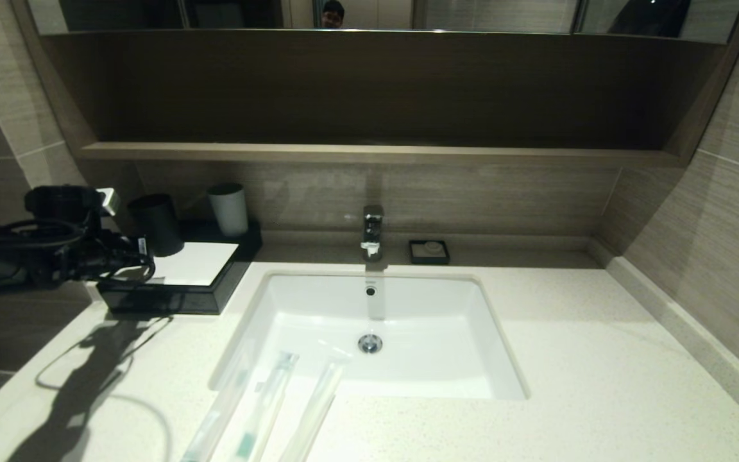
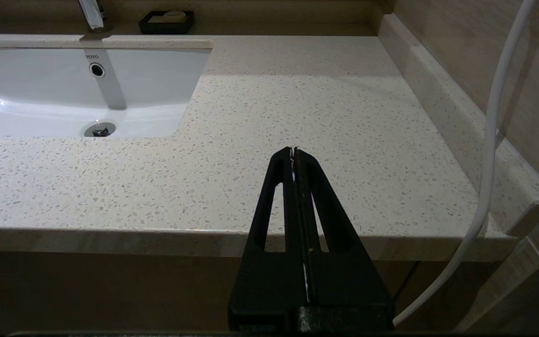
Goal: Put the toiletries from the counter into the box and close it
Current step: Place the cup on the storage box
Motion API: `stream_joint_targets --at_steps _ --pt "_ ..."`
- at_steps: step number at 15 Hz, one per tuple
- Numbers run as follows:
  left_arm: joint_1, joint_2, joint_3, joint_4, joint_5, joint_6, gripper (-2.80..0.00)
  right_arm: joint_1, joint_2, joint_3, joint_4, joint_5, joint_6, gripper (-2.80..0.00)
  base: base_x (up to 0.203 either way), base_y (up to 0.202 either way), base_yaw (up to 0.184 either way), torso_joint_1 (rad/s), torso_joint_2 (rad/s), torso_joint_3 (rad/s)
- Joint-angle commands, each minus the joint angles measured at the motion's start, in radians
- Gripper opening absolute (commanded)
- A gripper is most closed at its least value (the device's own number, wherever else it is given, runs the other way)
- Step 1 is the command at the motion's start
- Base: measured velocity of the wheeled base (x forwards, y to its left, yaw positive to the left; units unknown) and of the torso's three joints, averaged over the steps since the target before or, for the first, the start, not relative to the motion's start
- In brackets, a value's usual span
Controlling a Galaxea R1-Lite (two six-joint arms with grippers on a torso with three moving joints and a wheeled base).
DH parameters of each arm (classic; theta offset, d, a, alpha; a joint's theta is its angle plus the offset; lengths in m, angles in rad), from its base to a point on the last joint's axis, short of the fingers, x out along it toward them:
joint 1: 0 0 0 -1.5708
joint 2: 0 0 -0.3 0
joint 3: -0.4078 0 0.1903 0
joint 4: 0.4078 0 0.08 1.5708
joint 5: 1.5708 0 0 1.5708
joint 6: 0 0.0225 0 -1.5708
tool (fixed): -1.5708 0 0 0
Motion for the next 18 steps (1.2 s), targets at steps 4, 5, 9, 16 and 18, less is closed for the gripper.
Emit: stream_joint_targets --at_steps 4,5,9,16,18 --pt "0.007 0.060 -0.069 -0.001 -0.001 0.000 -2.80 0.000 -0.002 0.002 0.000 0.000 0.000 -2.80 0.000 0.000 0.000 0.000 0.00 0.000" --pt "0.006 0.069 -0.083 0.000 -0.001 0.000 -2.80 0.000 -0.002 0.002 0.000 0.000 0.000 -2.80 0.000 0.000 0.000 0.000 0.00 0.000" --pt "0.006 0.095 -0.130 0.007 -0.016 0.000 -2.80 0.000 -0.003 0.002 0.000 0.000 0.000 -2.80 0.000 0.000 0.000 0.000 0.00 0.000" --pt "0.004 0.151 -0.209 0.022 -0.027 0.000 -2.80 0.000 -0.003 0.002 0.000 0.000 0.000 -2.80 0.000 0.000 0.000 0.000 0.00 0.000" --pt "0.003 0.161 -0.238 0.025 -0.026 -0.001 -2.80 0.000 -0.003 0.002 0.000 0.000 0.000 -2.80 0.000 0.000 0.000 0.000 0.00 0.000"
